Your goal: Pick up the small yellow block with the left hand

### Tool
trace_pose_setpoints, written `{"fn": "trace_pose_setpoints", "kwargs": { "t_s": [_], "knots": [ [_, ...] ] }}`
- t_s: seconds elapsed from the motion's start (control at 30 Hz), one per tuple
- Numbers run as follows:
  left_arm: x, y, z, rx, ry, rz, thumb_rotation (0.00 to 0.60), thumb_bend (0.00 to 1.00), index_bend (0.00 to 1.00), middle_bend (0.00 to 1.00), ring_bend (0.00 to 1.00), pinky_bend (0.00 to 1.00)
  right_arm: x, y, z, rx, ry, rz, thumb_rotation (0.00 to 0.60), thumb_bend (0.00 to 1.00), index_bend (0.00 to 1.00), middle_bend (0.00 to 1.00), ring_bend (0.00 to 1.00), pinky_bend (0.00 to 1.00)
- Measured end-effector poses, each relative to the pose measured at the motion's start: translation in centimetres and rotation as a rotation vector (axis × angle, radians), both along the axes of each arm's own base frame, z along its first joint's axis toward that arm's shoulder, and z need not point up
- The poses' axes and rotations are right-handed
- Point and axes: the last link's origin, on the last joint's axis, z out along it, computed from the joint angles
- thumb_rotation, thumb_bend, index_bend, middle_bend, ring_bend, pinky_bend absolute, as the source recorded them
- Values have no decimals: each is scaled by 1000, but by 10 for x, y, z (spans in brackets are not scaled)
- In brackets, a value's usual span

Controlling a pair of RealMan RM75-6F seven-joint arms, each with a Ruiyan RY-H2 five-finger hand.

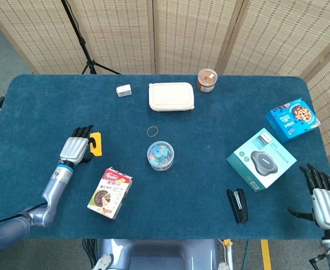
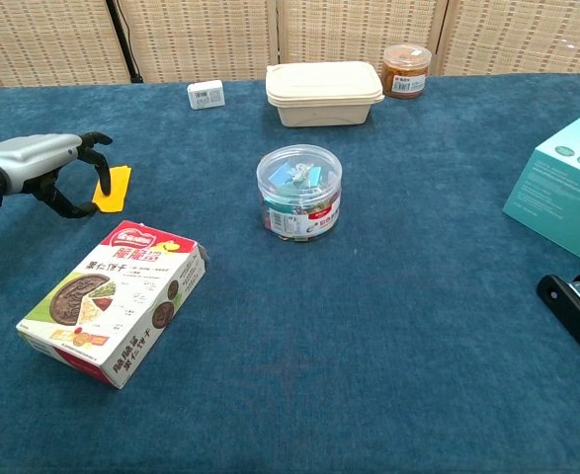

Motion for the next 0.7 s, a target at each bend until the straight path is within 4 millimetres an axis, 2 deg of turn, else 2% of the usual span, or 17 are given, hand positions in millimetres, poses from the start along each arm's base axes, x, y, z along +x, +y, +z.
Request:
{"fn": "trace_pose_setpoints", "kwargs": {
  "t_s": [0.23,0.7],
  "knots": [
    [1,0,-2,-2,2,-4,600,409,569,0,0,0,0,0,0,3,-7,2,600,0,0,0,0,0],
    [-1,1,-4,2,20,6,600,416,604,0,0,0,0,1,1,8,-20,4,600,0,0,0,0,0]
  ]
}}
